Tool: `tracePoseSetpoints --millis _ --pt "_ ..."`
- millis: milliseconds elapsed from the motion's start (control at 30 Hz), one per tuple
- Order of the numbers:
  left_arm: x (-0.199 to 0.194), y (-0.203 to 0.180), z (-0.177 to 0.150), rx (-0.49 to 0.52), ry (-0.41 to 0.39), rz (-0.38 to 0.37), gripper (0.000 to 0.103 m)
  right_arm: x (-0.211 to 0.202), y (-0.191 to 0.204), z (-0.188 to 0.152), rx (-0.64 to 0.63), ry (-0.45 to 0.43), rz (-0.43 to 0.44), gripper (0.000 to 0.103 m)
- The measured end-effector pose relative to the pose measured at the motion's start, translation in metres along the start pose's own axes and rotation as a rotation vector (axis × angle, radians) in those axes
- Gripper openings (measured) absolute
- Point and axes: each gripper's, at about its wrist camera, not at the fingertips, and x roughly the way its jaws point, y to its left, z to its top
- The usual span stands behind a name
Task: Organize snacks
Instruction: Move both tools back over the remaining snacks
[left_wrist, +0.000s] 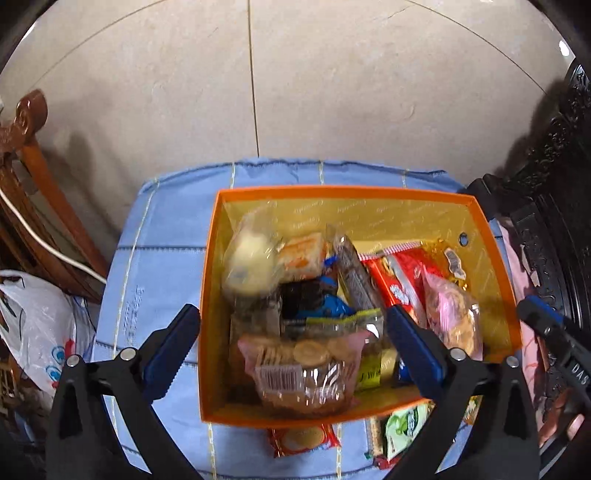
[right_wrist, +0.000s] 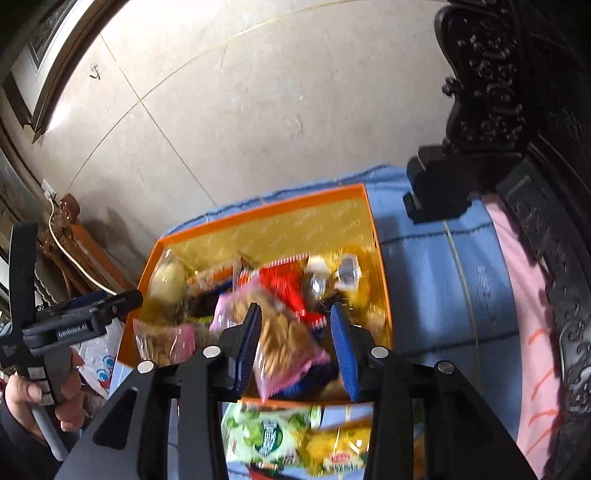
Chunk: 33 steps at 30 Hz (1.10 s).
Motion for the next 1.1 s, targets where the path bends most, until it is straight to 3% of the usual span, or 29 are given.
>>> tracePoseSetpoints --millis 433,767,1100 --pt "-0.050 0.020 -0.082 0.013 0.009 -0.030 0.099 -0.038 0.021 -0.090 -0.059 0.083 -0.029 0.047" --pt "-0.033 0.034 -0.158 -0.007 0.136 -0.027 0.099 -0.040 0.018 -0.147 -0.014 0.144 -0.046 0.061" --pt "-0.006 0.026 -0.178 0.030 0.193 -0.001 0.099 -0.039 -0.010 -0.178 0.085 0.181 -0.067 0.069"
